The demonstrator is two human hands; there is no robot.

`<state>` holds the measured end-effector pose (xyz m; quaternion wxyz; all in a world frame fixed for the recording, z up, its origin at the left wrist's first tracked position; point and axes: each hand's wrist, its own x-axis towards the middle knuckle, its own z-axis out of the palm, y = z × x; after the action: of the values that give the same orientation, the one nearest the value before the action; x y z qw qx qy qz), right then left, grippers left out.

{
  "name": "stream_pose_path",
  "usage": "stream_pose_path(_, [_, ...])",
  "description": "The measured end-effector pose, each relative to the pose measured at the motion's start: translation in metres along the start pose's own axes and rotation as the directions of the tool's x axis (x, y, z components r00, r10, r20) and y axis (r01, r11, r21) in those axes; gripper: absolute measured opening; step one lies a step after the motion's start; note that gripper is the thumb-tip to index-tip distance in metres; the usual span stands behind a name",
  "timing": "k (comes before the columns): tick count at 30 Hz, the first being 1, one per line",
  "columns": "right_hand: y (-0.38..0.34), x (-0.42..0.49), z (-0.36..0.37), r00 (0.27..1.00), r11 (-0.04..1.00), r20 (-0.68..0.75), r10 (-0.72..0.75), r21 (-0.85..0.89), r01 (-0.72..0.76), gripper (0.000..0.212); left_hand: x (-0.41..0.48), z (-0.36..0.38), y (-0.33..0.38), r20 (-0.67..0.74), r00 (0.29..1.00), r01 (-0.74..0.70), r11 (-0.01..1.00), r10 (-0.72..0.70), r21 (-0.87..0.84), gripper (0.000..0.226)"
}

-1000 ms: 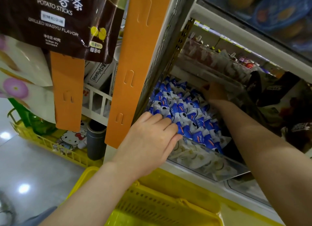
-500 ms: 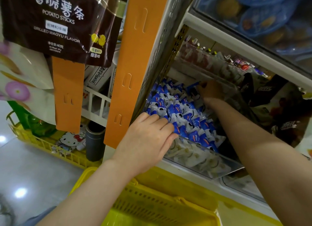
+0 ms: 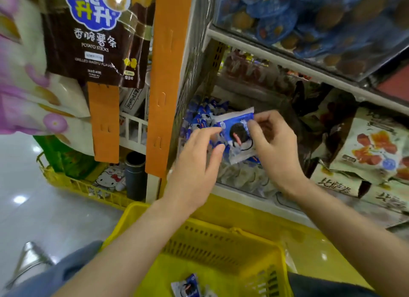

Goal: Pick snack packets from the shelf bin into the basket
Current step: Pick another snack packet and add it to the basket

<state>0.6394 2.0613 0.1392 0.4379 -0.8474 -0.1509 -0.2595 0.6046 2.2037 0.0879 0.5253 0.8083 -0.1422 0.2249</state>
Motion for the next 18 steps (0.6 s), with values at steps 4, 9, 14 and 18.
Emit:
stream_pose_path(4, [-0.007,-0.048,-0.001,0.989,0.994,0.126,0.078,0.07,-0.087,0.016,-0.021,0.011,0.006,0.108,0.98,0.185,0.963,-0.167,-0.197,0.038])
stream_pose_path(9, [0.002,-0.08,0.005,0.96,0.947,0.18,0.214,0.204,-0.249,0.015,-0.038,0.016,-0.003,0.136,0.962,0.256,0.953,-0.235,-0.165,0.036])
stream_pose_path(14, [0.01,-0.096,0.006,0.93,0.901,0.194,0.311,0.251,-0.354,0.015,-0.047,0.014,-0.004,0.219,0.941,0.297,0.94,-0.258,-0.169,0.033])
stream_pose_path(18, [0.013,-0.098,0.001,0.895,0.829,0.193,0.402,0.339,-0.445,0.014,-0.046,0.011,-0.003,0.256,0.934,0.293,0.945,-0.251,-0.145,0.036])
